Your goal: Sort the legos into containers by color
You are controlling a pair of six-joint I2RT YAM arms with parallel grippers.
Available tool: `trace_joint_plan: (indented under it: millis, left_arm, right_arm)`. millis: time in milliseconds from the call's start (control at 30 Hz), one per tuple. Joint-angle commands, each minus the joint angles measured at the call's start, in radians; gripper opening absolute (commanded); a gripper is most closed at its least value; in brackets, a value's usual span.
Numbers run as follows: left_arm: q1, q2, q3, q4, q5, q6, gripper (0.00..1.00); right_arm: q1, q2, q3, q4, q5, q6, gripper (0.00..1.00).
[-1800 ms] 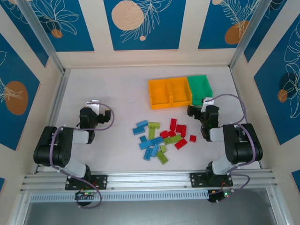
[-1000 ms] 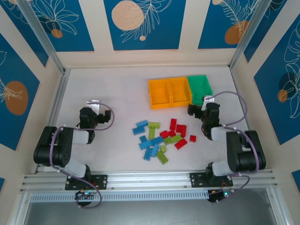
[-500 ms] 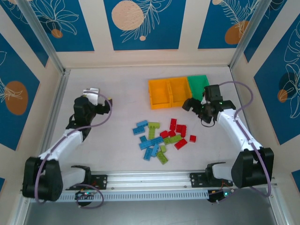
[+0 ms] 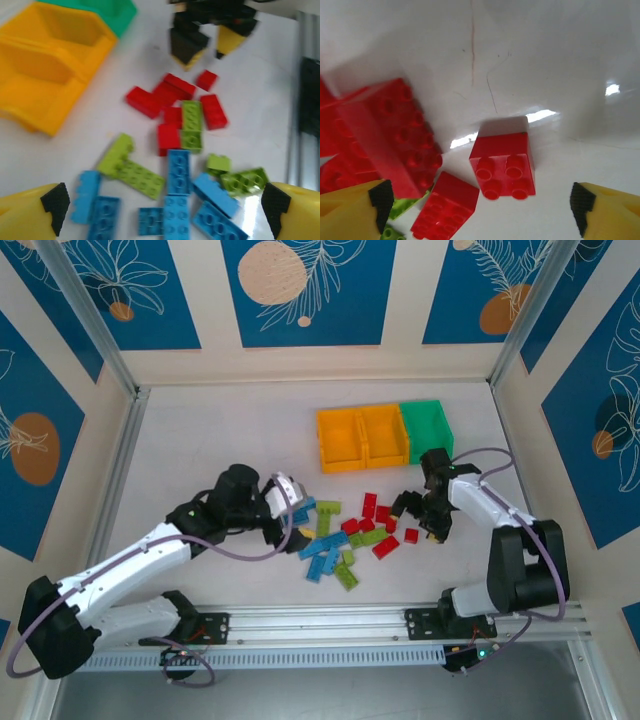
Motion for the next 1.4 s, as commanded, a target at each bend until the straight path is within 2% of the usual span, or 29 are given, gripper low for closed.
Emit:
trace_joint_plan:
  millis: [0, 167, 233, 367, 633, 733, 833, 900, 1067, 1367]
  left_arm:
    - [-0.03, 0.034, 0.035, -0.052, 0.062, 0.072, 1.0]
    - [-0.03, 0.039, 0.029, -0.017, 0.024, 0.07, 1.0]
    - [-0.031, 0.036, 0.022, -0.004, 0.002, 0.063, 1.0]
    - [-0.032, 0.025, 0.008, 0.015, -0.022, 0.052, 1.0]
    - [-0.032, 0.013, -0.019, 0.064, -0.035, 0.027, 1.0]
    - [-0.032, 0.015, -0.018, 0.071, -0.036, 0.022, 1.0]
    - [-0.032, 0.017, -0.019, 0.072, -0.039, 0.024, 1.0]
    - [-0.032, 0.018, -0.02, 0.073, -0.039, 0.023, 1.0]
    - [-0.032, 0.022, -0.021, 0.072, -0.04, 0.022, 1.0]
    - [-0.034, 0.018, -0.029, 0.078, -0.043, 0.014, 1.0]
  right_arm:
    - [0.02, 0.053, -0.017, 0.061, -0.053, 0.008, 0.88]
    - [0.037, 0.088, -0.046, 0.092, 0.01, 0.035, 0.67]
    - [0.037, 0.091, -0.058, 0.092, 0.026, 0.041, 0.62]
    - [0.04, 0.065, -0.066, 0.074, 0.031, 0.054, 0.61]
    - [0.039, -0.159, -0.073, 0.052, 0.015, 0.071, 0.63]
    - [0.038, -0.191, -0.09, 0.04, 0.045, 0.101, 0.61]
    - [0.031, -0.181, -0.12, 0.059, 0.054, 0.112, 0.52]
    - [0.027, -0.155, -0.129, 0.089, 0.032, 0.11, 0.51]
    - [0.038, -0.071, -0.118, 0.15, -0.049, 0.089, 0.53]
    - [0.044, 0.023, -0.115, 0.159, -0.035, 0.089, 0.59]
